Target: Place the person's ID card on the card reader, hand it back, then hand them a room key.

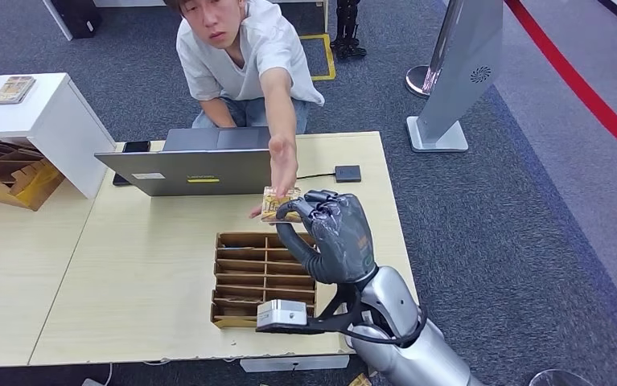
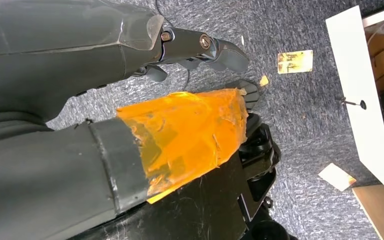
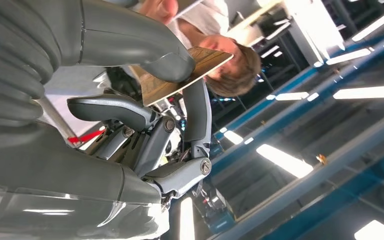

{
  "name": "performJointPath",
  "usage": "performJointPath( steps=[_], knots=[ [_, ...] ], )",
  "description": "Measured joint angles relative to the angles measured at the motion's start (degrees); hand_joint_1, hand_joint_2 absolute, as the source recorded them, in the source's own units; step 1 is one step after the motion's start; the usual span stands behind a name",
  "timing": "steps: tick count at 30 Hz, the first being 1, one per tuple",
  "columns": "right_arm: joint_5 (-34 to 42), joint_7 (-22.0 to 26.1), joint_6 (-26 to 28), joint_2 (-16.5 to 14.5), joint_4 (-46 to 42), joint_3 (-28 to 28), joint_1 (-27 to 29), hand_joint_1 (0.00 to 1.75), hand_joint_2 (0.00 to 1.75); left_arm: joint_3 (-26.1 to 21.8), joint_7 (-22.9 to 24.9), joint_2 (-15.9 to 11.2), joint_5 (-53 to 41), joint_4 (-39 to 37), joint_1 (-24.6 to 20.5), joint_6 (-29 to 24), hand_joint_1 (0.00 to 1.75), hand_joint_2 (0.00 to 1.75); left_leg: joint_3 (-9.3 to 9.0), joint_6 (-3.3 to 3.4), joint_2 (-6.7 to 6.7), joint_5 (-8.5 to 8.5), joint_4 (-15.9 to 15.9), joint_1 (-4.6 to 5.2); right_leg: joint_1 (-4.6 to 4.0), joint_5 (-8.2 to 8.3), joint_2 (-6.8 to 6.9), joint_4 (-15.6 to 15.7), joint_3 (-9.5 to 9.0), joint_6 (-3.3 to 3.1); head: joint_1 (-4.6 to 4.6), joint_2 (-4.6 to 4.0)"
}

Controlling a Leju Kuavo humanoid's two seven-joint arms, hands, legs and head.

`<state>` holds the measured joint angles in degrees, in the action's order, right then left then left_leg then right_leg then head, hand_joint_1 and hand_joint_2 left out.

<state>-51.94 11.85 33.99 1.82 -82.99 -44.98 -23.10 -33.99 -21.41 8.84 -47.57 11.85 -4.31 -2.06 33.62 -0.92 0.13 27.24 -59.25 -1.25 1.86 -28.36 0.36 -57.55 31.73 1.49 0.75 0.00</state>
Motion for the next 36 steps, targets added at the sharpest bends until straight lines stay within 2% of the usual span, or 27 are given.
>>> performJointPath(
  steps=[8,9,12,13,15,19,36],
  knots=[
    [-0.3,-2.1,-2.3,-1.3,7.2,-0.1,-3.5,1.74,1.75,0.0,0.2,0.0,0.0,0.0,-0.1,0.1,0.0,0.0,0.0,0.0,0.01,-0.01,0.0,0.0,0.0,0.02,0.0,0.0,-0.01,0.01,0.0,0.0],
    [-0.3,-2.3,-2.6,-1.5,8.0,-0.2,-3.8,1.66,1.75,0.0,0.2,0.0,0.0,0.0,-0.2,0.1,0.0,0.0,0.0,0.0,0.01,-0.01,0.0,0.0,0.0,0.02,0.0,0.0,0.0,0.01,-0.01,0.0],
    [-0.3,-2.9,-3.3,-1.8,9.9,-0.4,-4.7,0.38,1.75,0.0,0.2,0.0,0.0,0.0,-0.2,0.1,0.0,0.0,0.0,0.0,0.01,-0.01,0.0,0.0,0.0,0.01,0.0,0.0,0.0,0.01,0.0,0.0],
    [-0.3,-3.2,-3.8,-1.9,10.5,-0.4,-5.0,0.02,1.75,0.0,0.2,0.0,0.0,0.0,-0.2,0.0,0.0,0.0,0.0,0.0,0.01,-0.01,0.0,0.0,0.0,0.01,0.0,0.0,0.0,0.01,0.01,0.0],
    [-0.2,-4.0,-4.9,-2.1,11.7,-0.6,-5.6,0.0,1.75,0.0,0.2,-0.1,0.0,0.0,-0.2,0.0,0.0,0.0,0.0,0.0,0.0,-0.01,0.0,0.0,0.0,0.01,0.0,0.0,0.0,0.01,0.0,0.0],
    [0.4,-4.9,-6.0,-2.2,13.1,-0.9,-6.2,0.0,0.0,0.0,0.3,-0.1,0.0,0.0,-0.2,-0.3,0.0,0.0,0.0,0.0,0.01,-0.02,0.0,0.0,0.0,0.02,0.0,0.0,0.0,0.01,0.01,0.0],
    [2.3,-3.9,-4.5,-2.3,13.3,-2.0,-6.0,0.0,0.0,0.0,0.3,-0.4,0.4,0.0,-0.2,-1.0,0.0,0.0,0.0,0.0,0.0,-0.01,0.0,0.0,0.0,0.01,0.0,0.0,0.01,0.01,0.0,0.0]
  ],
)
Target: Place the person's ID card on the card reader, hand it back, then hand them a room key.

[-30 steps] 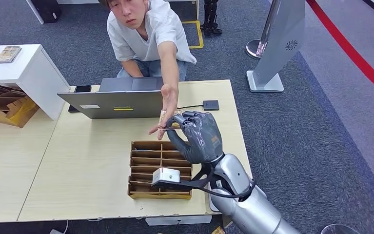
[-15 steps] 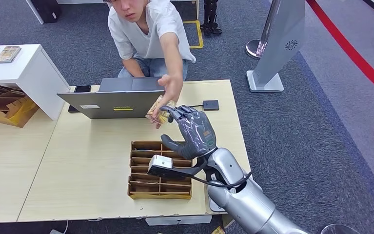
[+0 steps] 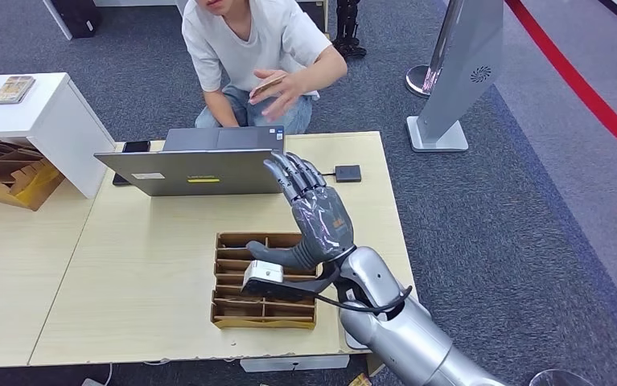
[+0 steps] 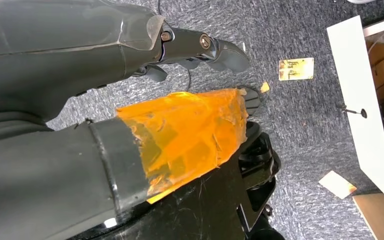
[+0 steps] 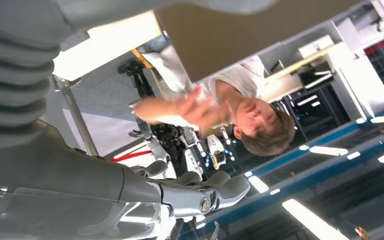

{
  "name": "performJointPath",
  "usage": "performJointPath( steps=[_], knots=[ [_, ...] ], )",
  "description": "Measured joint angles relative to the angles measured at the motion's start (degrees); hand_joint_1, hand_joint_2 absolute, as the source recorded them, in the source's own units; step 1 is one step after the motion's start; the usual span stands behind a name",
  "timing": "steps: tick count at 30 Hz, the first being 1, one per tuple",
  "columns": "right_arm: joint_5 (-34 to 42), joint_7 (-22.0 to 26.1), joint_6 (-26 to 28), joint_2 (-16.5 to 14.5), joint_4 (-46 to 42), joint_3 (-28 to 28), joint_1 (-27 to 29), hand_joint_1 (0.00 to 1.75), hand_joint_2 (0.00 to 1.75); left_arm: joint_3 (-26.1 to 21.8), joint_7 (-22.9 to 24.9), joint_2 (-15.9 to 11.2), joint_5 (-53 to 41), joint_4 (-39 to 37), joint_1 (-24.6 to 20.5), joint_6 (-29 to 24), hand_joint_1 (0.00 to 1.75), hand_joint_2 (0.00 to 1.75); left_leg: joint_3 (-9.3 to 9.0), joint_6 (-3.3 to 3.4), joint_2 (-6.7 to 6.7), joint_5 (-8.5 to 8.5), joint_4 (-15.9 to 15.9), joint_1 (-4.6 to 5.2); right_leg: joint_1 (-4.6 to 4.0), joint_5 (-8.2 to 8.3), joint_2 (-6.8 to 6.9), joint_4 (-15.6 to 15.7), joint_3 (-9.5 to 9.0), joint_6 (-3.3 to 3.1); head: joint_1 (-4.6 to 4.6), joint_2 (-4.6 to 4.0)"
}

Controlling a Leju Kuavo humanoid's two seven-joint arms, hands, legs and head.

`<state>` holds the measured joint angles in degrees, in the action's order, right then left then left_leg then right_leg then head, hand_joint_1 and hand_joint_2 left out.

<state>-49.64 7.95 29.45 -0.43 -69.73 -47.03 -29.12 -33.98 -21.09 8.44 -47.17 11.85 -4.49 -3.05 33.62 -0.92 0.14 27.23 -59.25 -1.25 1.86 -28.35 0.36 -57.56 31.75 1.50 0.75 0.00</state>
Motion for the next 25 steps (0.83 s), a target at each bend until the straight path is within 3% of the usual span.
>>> performJointPath(
  steps=[15,25],
  knots=[
    [9.2,5.4,1.8,1.9,-10.8,0.6,6.4,0.0,0.0,0.0,-0.3,-0.3,1.2,0.0,0.4,-1.4,0.0,0.0,0.01,-0.01,-0.01,0.01,0.0,0.0,0.0,-0.01,-0.01,0.0,0.04,0.0,-0.01,0.0],
    [20.5,10.3,-1.4,3.0,-17.9,1.7,10.5,0.0,0.0,-0.1,-0.8,-0.4,1.8,0.0,0.6,-2.1,0.0,0.0,0.03,-0.01,-0.01,0.02,0.0,0.0,0.0,-0.01,0.0,0.0,0.04,0.0,0.0,0.0]
  ],
)
